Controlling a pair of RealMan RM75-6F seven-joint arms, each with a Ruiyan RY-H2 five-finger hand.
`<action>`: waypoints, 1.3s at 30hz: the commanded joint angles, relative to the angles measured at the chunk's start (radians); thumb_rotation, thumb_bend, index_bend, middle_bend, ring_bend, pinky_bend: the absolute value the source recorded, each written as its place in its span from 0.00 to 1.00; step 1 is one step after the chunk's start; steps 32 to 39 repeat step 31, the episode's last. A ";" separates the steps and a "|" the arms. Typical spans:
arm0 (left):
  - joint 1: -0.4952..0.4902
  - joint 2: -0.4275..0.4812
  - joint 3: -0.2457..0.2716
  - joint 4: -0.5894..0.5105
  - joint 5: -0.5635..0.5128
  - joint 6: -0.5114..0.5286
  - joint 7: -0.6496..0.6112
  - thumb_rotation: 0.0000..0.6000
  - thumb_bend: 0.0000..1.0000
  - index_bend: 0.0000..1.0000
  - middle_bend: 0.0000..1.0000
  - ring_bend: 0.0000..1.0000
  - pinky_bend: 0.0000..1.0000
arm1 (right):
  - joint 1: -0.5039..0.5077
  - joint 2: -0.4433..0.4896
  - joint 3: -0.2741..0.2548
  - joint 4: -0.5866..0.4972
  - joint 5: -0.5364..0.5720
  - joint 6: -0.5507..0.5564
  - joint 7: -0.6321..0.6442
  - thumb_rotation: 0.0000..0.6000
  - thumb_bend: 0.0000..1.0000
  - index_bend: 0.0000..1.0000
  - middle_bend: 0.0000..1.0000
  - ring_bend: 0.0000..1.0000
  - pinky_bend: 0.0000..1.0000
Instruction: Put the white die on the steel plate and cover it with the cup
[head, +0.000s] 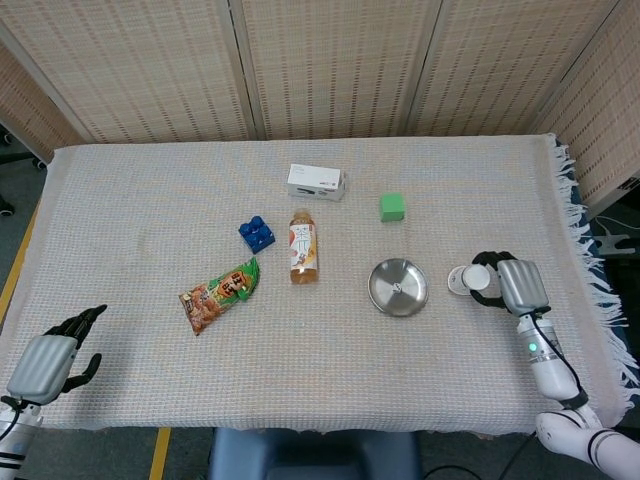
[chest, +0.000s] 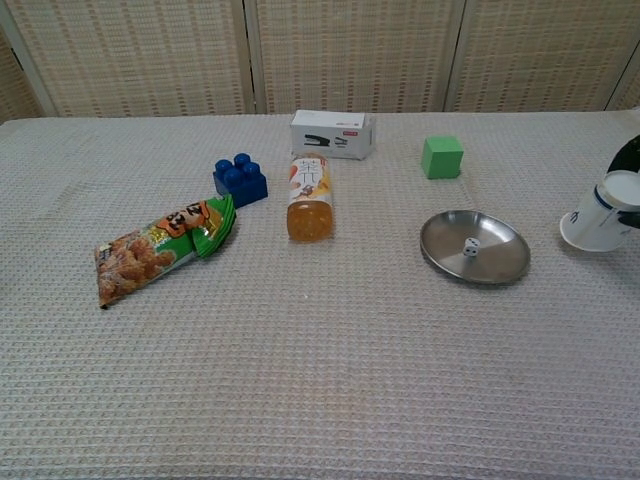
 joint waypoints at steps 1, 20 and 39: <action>0.000 -0.001 0.000 0.001 -0.001 -0.001 0.000 1.00 0.45 0.08 0.14 0.22 0.41 | 0.000 0.008 -0.004 -0.007 -0.003 -0.015 -0.001 1.00 0.11 0.23 0.29 0.14 0.42; -0.007 -0.008 0.002 0.006 -0.009 -0.019 0.022 1.00 0.45 0.08 0.14 0.22 0.41 | -0.178 0.274 -0.008 -0.404 -0.047 0.270 -0.176 1.00 0.08 0.00 0.00 0.00 0.16; -0.007 -0.013 0.000 0.001 -0.006 -0.011 0.044 1.00 0.45 0.09 0.14 0.22 0.41 | -0.223 0.290 0.026 -0.616 0.205 0.267 -0.574 1.00 0.08 0.00 0.00 0.00 0.17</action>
